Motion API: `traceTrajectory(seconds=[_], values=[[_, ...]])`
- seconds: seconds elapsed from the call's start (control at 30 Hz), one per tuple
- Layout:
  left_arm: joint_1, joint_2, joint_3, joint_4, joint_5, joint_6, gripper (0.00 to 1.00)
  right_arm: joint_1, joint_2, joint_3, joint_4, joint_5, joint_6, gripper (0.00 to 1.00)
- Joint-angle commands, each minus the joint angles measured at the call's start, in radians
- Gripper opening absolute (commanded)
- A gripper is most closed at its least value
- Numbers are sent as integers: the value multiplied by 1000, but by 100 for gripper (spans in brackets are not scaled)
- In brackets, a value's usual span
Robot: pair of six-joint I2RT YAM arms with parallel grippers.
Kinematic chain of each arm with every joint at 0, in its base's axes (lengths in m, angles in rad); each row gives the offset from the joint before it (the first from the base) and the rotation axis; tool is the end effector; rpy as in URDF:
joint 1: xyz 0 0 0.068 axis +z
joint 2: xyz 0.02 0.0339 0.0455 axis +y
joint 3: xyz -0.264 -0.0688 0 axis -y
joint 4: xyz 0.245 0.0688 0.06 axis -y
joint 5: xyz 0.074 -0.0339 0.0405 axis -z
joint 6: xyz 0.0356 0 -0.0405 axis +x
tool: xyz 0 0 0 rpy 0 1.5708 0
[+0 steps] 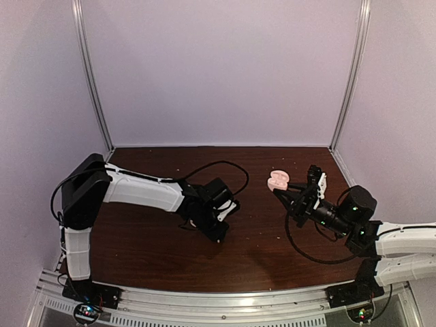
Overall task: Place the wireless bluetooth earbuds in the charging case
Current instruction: Pick up the left earbud from the center of the board, then insert the left earbud into the left side groove of the charging case.
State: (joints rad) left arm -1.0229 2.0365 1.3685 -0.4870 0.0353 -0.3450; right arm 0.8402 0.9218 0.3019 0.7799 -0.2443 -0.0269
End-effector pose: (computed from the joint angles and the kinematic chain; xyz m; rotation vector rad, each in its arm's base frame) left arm 0.2137 -0.3526 0.1445 0.9449 2.6487 -0.4133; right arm 0.1283 0.1561 0.2476 -0.8013 1.2318 0.8396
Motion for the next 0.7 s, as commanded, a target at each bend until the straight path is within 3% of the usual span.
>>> traceTrajectory(seconds=[0.0,0.43,0.67], values=[[-5,-48,-29,59,-20,15,19,-4,-12,-3,7,19,8,0],[-4,-283,-152,273,-140,65,15,-4,-9,-15,44,20,15,0],[-4,-549,-283,596,-165,214,16,-4,76,-5,166,-65,3,0]])
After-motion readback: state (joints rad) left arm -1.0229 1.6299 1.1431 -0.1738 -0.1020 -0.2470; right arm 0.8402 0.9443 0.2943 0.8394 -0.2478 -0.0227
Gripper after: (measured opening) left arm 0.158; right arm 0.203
